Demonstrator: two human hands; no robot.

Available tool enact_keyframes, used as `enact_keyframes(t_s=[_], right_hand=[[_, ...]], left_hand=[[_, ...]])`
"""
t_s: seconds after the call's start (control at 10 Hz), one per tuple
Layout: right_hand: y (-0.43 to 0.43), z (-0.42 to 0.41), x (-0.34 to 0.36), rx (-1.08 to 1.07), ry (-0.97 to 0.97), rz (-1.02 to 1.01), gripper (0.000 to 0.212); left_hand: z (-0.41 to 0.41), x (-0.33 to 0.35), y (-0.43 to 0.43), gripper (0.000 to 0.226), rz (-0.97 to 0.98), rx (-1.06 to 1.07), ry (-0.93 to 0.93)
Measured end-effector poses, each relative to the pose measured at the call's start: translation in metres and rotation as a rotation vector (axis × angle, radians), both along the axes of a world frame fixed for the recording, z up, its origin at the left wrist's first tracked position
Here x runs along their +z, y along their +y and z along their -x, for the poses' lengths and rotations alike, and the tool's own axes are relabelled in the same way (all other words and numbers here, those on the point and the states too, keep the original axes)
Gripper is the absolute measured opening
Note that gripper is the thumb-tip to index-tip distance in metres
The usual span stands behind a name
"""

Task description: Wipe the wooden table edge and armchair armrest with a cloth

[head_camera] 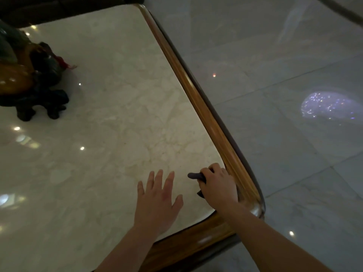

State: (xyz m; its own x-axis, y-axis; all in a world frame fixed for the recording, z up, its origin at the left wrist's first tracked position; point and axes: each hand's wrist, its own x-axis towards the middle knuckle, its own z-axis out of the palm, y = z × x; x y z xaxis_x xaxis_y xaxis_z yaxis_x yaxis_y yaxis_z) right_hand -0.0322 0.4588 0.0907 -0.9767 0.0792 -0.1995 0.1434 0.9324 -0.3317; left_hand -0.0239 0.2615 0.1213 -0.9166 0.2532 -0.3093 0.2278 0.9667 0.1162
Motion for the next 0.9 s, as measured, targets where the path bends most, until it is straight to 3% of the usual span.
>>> enact_keyframes(t_s=[0.2,0.5,0.7,0.9], right_hand=[[-0.027,0.006,-0.036,-0.158,0.036,-0.030,0.028],[-0.023,-0.005,-0.062,-0.191,-0.019,0.160,0.042],[0.003,-0.019,-0.020,-0.197,0.035,0.165,0.049],[0.020,-0.031,0.045,-0.291,0.219,0.175,0.045]], left_hand=[[0.015,-0.015,0.001,0.076,-0.013,-0.074,0.000],[0.024,-0.017,0.012,0.077,-0.023,-0.190,0.020],[0.025,0.006,0.023,0.077,-0.037,-0.245,0.059],[0.026,0.057,0.039,0.073,-0.076,-0.316,0.155]])
